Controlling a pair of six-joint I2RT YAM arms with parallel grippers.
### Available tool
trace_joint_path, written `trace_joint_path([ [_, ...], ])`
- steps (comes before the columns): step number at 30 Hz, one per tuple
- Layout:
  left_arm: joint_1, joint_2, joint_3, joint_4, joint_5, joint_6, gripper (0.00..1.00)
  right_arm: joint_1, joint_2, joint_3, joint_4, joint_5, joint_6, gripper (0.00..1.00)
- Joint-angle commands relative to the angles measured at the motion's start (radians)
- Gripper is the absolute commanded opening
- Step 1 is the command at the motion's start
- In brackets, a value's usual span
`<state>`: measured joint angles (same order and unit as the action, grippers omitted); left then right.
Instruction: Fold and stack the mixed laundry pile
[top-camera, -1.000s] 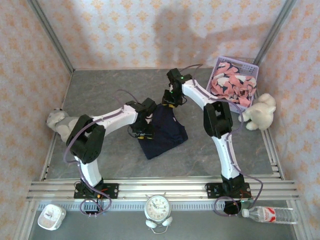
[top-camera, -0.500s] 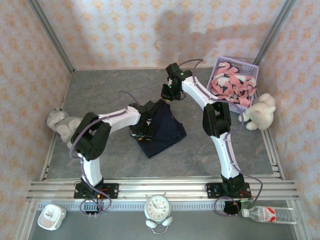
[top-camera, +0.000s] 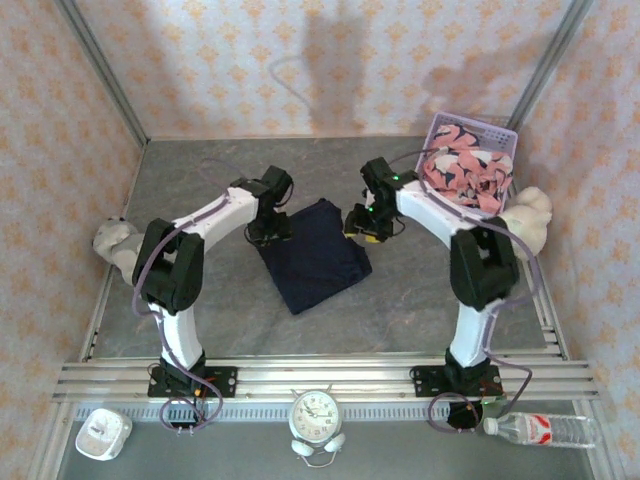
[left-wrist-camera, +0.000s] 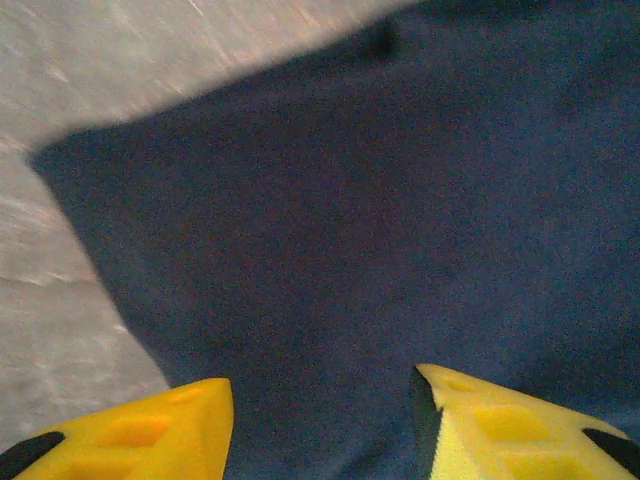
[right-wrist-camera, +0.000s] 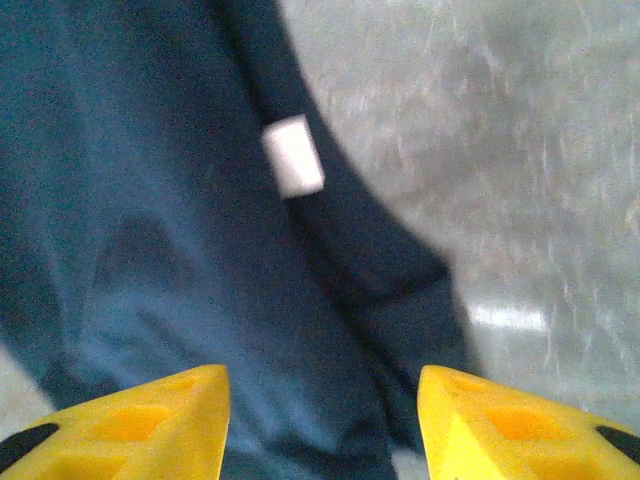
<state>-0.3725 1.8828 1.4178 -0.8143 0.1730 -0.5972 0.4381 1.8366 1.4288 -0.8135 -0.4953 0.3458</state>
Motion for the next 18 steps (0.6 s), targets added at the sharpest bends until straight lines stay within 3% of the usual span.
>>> trace_joint_path([
  [1,0.010,0.079,0.033,-0.004,-0.054,-0.019,0.49,0.019,-0.099,-0.125,0.050,-0.046,0.016,0.52],
  [10,0.009,0.131,-0.038,0.039,-0.047,-0.032,0.48,0.096,-0.043,-0.195,0.082,0.027,0.045,0.47],
  [13,0.009,0.137,-0.061,0.047,-0.045,-0.030,0.47,0.097,-0.024,-0.185,0.054,0.074,0.039,0.37],
  [17,0.009,0.135,-0.080,0.050,-0.046,-0.022,0.46,0.092,-0.048,-0.157,0.006,0.155,0.019,0.00],
  [18,0.009,0.136,-0.084,0.050,-0.048,-0.020,0.46,0.085,-0.066,-0.149,-0.005,0.181,0.016,0.00],
])
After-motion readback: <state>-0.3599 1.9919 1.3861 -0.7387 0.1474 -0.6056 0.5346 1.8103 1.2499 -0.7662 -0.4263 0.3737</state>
